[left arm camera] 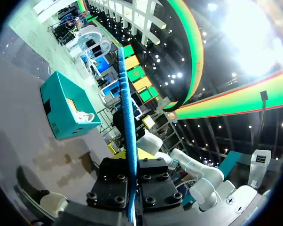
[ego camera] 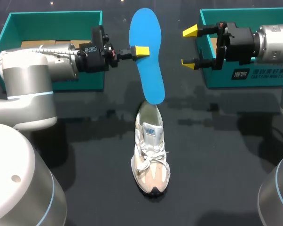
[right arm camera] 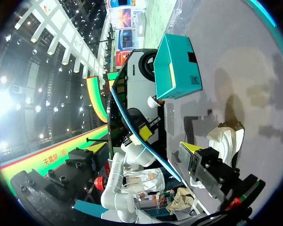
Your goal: Take the shoe out of the shoebox, open the shoe tongue, remove and reinsert the insole, then place the shoe into the shoebox
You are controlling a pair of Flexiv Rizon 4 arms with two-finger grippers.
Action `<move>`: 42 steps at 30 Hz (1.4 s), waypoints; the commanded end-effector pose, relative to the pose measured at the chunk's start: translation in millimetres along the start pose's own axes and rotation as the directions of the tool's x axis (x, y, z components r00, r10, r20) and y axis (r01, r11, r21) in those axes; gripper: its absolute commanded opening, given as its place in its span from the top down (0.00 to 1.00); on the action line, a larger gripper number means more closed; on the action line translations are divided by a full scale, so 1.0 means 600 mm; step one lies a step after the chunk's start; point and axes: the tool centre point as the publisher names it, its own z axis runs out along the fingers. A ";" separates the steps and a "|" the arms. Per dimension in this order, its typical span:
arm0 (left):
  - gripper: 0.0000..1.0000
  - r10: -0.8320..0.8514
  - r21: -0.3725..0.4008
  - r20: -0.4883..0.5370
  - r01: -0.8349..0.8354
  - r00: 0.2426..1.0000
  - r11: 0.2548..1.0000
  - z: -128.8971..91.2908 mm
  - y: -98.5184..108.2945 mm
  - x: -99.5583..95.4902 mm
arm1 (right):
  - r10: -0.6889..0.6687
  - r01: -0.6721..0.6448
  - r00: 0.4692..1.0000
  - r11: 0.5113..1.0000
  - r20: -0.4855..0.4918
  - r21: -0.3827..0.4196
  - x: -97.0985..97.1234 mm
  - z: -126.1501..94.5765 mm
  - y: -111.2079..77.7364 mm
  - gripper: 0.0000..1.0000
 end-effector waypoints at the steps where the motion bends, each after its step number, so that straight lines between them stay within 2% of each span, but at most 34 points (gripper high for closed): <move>1: 1.00 -0.046 0.013 0.003 0.046 0.999 0.999 0.001 0.006 -0.002 | -0.001 0.001 0.997 1.000 0.081 -0.001 0.017 -0.005 -0.002 0.00; 12: 1.00 -0.266 0.054 -0.007 0.266 0.964 0.963 0.002 0.016 -0.020 | -0.045 0.055 0.963 0.998 0.264 -0.028 0.044 -0.024 -0.007 0.00; 20: 1.00 -0.373 0.070 -0.019 0.373 0.928 0.925 0.005 0.015 -0.025 | -0.081 0.105 0.890 0.994 0.449 -0.029 0.077 -0.024 -0.011 0.00; 25: 1.00 -0.405 0.073 -0.012 0.404 0.914 0.912 0.007 0.016 -0.029 | -0.089 0.130 0.818 0.991 0.568 -0.031 0.095 -0.019 -0.016 0.00; 32: 1.00 -0.447 0.075 0.001 0.446 0.895 0.892 0.009 0.021 -0.033 | -0.086 0.149 0.721 0.988 0.687 -0.033 0.113 -0.008 -0.020 0.00; 42: 1.00 -0.471 0.088 0.000 0.469 0.882 0.879 0.010 0.019 -0.038 | -0.034 0.127 0.467 0.991 0.883 -0.029 0.143 0.027 -0.026 0.00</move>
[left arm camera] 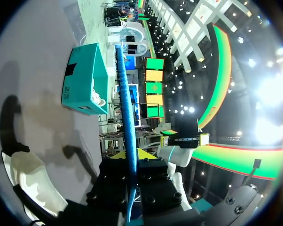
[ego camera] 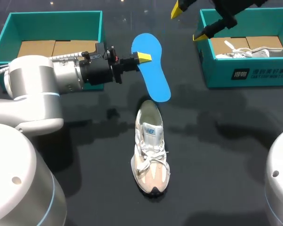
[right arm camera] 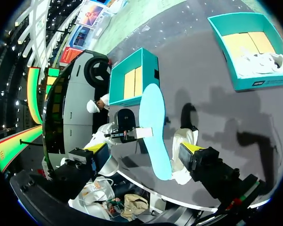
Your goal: Take the shoe out of the shoebox, open the shoe tongue, remove and reinsert the insole, then place the shoe into the shoebox
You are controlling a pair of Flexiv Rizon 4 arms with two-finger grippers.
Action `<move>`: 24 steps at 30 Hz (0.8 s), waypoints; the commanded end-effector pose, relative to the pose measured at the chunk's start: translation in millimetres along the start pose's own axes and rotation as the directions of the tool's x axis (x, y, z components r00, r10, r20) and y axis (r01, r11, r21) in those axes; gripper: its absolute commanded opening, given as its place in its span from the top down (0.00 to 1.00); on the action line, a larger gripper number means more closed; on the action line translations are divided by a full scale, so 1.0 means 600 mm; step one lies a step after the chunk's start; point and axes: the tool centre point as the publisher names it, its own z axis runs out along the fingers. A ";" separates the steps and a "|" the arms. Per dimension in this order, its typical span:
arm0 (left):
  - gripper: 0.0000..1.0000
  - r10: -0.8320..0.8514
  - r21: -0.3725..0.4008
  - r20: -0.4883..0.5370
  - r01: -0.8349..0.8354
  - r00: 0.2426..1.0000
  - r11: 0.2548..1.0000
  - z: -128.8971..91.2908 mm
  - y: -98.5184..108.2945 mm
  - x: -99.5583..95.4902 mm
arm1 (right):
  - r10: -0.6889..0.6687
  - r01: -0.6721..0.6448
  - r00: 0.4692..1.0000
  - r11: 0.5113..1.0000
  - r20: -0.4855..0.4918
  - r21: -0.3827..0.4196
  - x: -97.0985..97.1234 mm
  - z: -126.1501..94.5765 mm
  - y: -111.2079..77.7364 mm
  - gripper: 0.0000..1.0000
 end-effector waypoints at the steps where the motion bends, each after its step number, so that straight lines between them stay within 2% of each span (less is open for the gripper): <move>1: 1.00 0.001 0.003 0.001 -0.001 1.000 1.000 0.002 0.001 -0.001 | -0.003 -0.008 0.920 1.000 0.393 0.026 0.025 0.005 0.008 0.00; 15: 1.00 0.001 0.003 0.001 -0.001 1.000 1.000 0.002 0.001 -0.001 | -0.037 0.003 0.768 0.999 0.640 0.055 0.062 0.021 -0.001 0.00; 24: 1.00 0.001 0.003 0.001 -0.001 1.000 1.000 0.002 0.001 -0.001 | -0.078 0.025 0.711 0.996 0.699 0.085 0.065 0.030 -0.008 0.00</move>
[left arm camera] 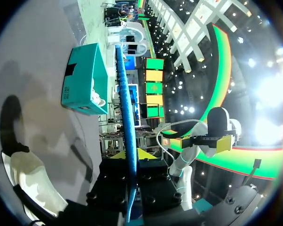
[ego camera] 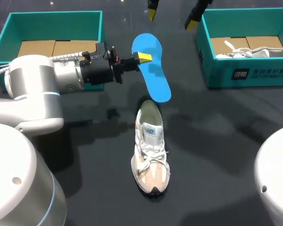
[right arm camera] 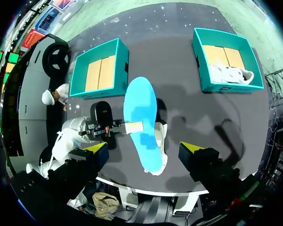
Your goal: Take the shoe out of the shoebox, open the shoe tongue, remove and reinsert the insole, then place the shoe into the shoebox
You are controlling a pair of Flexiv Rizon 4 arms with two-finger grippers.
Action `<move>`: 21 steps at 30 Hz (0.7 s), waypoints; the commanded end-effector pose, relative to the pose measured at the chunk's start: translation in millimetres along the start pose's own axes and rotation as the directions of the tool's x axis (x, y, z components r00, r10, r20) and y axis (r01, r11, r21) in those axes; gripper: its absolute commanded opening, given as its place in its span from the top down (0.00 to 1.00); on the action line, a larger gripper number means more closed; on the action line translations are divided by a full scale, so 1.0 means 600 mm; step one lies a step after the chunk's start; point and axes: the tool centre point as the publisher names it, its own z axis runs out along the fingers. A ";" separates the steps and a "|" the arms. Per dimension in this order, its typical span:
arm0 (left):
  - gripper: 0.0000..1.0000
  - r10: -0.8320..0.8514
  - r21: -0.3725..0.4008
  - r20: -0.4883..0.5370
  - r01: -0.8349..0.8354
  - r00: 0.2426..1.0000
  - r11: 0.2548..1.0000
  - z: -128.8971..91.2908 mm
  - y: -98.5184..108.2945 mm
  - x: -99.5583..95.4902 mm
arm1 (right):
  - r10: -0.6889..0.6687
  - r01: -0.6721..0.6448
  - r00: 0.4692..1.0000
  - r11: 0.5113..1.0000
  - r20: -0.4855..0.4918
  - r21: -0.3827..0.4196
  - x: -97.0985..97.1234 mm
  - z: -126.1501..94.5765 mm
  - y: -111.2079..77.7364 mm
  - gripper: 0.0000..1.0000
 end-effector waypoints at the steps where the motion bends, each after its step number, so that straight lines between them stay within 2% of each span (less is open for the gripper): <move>1: 1.00 0.001 0.002 0.000 -0.001 1.000 1.000 0.001 0.001 0.000 | -0.008 0.005 0.961 1.000 0.278 0.012 0.010 0.001 0.004 0.00; 12: 1.00 0.001 0.002 0.000 -0.001 1.000 1.000 0.001 0.001 0.000 | 0.002 -0.005 0.958 1.000 0.288 0.010 0.018 0.043 -0.010 0.00; 21: 1.00 0.001 0.002 0.000 -0.001 1.000 1.000 0.001 0.001 0.000 | -0.013 0.012 0.954 1.000 0.299 0.006 0.028 0.057 -0.018 0.00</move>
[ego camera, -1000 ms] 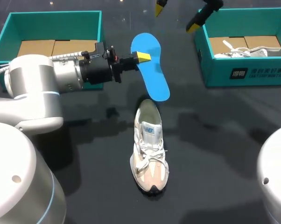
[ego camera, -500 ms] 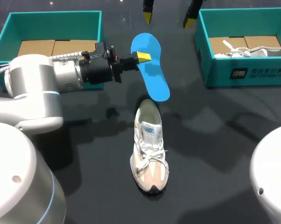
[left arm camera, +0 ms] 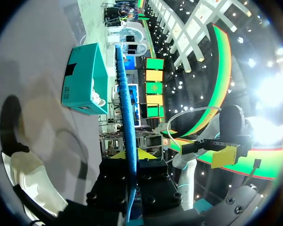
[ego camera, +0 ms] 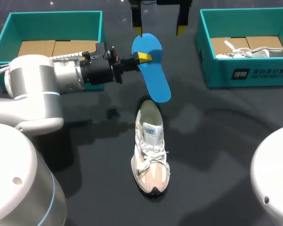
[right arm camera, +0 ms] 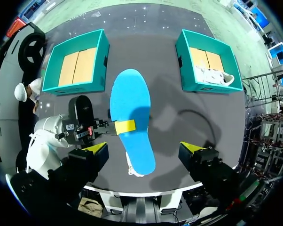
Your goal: Take the shoe out of the shoebox, open the shoe tongue, remove and reinsert the insole, then place the shoe into the shoebox
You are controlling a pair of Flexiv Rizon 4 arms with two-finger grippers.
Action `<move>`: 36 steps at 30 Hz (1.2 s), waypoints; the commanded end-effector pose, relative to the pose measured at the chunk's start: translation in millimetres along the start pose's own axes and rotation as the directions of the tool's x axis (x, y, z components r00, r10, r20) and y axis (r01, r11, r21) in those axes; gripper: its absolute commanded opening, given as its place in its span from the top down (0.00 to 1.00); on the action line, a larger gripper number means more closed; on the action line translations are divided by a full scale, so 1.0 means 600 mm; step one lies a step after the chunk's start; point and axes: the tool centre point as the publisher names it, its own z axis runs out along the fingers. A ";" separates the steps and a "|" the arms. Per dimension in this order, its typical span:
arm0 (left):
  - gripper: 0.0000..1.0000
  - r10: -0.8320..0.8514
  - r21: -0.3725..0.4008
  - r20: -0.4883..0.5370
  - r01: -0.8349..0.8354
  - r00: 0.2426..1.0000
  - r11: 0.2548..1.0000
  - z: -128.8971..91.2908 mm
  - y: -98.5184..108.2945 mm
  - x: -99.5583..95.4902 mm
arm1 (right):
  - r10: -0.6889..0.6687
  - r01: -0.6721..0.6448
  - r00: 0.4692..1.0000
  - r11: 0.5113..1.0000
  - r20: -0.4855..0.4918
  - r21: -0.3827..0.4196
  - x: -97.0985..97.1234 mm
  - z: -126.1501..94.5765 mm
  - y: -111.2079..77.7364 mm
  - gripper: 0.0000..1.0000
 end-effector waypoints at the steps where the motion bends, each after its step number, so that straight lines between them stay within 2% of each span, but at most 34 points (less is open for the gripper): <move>1: 1.00 0.001 0.003 0.000 -0.001 1.000 1.000 0.001 0.001 0.000 | -0.002 0.002 1.000 1.000 0.015 -0.001 0.007 0.007 -0.004 0.00; 6: 1.00 0.001 0.003 0.000 -0.001 1.000 1.000 0.001 0.001 0.000 | -0.002 0.002 1.000 1.000 -0.025 0.009 0.008 0.018 -0.008 0.00; 8: 1.00 0.001 0.003 0.000 -0.001 1.000 1.000 0.001 0.001 0.000 | -0.002 0.002 0.996 1.000 -0.087 0.000 0.003 0.019 -0.010 0.00; 12: 1.00 0.001 0.003 0.000 -0.001 1.000 1.000 0.001 0.001 0.000 | 0.022 -0.025 0.983 1.000 -0.180 -0.012 -0.013 0.014 -0.013 0.00; 22: 1.00 0.001 0.003 0.000 -0.001 1.000 1.000 0.001 0.001 0.000 | 0.083 -0.085 0.950 0.996 -0.302 0.009 -0.048 0.005 -0.012 0.00; 26: 1.00 0.001 0.003 0.000 -0.001 1.000 1.000 0.001 0.001 0.000 | 0.116 -0.111 0.908 0.993 -0.403 0.036 -0.071 0.007 -0.011 0.00; 30: 1.00 0.001 0.003 0.000 -0.001 1.000 1.000 0.001 0.001 0.000 | 0.150 -0.142 0.844 0.988 -0.515 0.054 -0.093 0.010 -0.015 0.00; 36: 1.00 0.001 0.003 0.000 -0.001 1.000 1.000 0.001 0.001 0.000 | 0.173 -0.166 0.777 0.984 -0.605 0.068 -0.118 0.012 -0.022 0.00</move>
